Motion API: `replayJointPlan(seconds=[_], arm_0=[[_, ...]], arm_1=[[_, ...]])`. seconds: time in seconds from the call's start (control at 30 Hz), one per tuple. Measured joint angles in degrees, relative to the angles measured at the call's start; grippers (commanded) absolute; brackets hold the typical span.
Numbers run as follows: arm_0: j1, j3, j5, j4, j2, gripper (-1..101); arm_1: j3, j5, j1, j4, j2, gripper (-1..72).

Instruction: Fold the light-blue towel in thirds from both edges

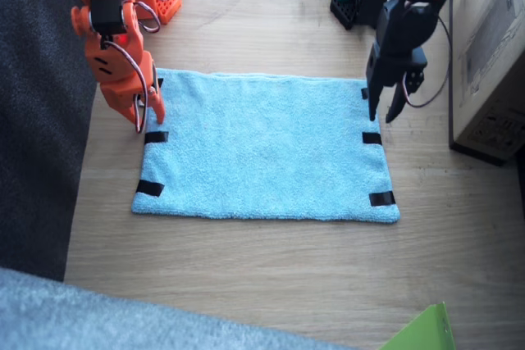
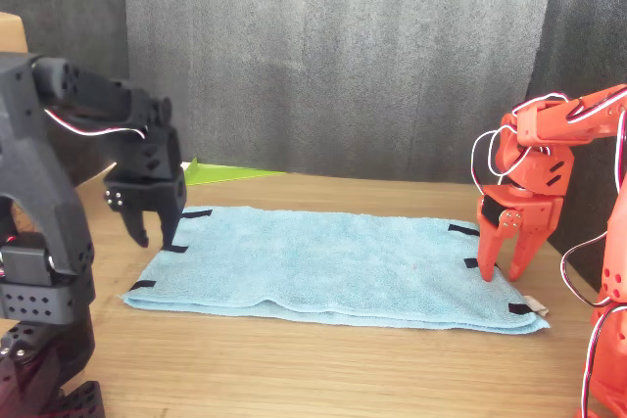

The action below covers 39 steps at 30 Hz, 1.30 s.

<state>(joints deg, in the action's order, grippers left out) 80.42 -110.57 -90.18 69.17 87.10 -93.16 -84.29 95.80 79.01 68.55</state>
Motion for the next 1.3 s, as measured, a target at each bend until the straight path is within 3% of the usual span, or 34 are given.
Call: replayJointPlan(seconds=[1.13,1.2,1.3], arm_0=[[-0.9,15.4,0.1,12.4,-16.3,13],[-0.9,15.6,0.1,12.5,-16.3,9],[-0.9,15.6,-0.2,12.5,-16.3,3]], arm_1=[[0.1,1.0,0.8,0.0,0.0,16.0],[0.1,1.0,1.2,0.0,0.0,12.1],[0.2,1.1,1.7,0.4,-0.5,0.1]])
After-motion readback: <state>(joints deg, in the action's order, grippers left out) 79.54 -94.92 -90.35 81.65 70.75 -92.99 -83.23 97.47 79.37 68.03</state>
